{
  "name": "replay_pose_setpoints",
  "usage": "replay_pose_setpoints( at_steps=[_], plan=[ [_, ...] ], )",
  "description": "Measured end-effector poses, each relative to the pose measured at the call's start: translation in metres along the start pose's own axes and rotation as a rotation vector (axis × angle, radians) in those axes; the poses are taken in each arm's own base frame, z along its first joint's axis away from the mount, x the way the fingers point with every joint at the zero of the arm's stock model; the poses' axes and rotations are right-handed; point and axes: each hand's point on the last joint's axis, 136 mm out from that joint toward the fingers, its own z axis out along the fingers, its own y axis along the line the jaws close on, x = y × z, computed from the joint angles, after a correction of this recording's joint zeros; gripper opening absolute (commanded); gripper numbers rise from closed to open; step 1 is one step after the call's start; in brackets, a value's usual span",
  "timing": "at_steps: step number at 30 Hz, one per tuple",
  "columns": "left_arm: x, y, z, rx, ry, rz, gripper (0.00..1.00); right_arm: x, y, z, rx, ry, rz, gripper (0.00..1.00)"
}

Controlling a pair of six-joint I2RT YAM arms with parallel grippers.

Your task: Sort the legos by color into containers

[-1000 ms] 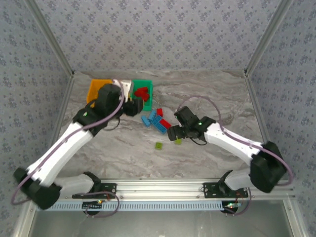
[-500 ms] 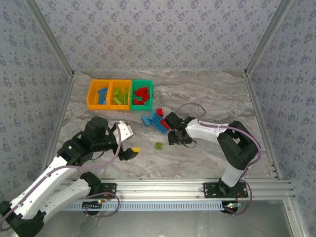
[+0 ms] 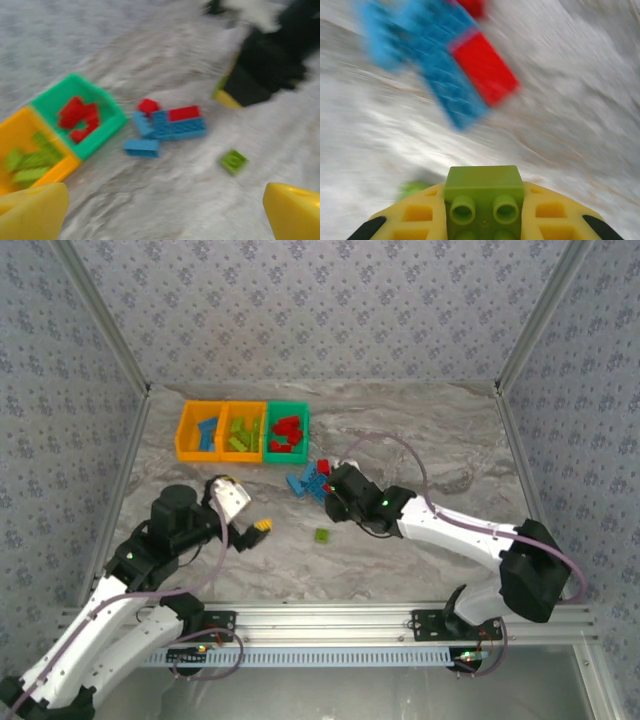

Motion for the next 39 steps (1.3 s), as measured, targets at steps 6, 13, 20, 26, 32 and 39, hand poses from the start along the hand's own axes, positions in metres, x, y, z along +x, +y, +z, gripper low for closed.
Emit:
replay_pose_setpoints(
  at_steps=[6,13,20,26,32,39],
  plan=[
    [0.016,0.07,-0.008,-0.304,0.043,-0.195,0.99,-0.088,0.062,0.03,-0.121,-0.203,-0.141,0.26],
    [0.031,0.108,-0.02,-0.485,0.066,-0.338,0.97,-0.161,0.101,0.129,-0.181,-0.297,-0.249,0.29],
    [0.036,0.12,-0.027,-0.553,0.071,-0.371,0.97,-0.209,0.105,0.225,-0.191,-0.35,-0.264,0.55],
    [0.036,0.12,-0.027,-0.552,0.071,-0.371,0.98,-0.209,0.101,0.246,-0.174,-0.321,-0.288,0.62],
    [0.033,0.111,-0.021,-0.49,0.064,-0.352,0.99,-0.186,0.108,0.192,-0.161,-0.196,-0.327,0.63],
    [0.03,0.079,0.004,-0.253,0.076,-0.322,0.99,-0.141,0.093,0.019,-0.193,-0.179,-0.289,0.64]
  ],
)
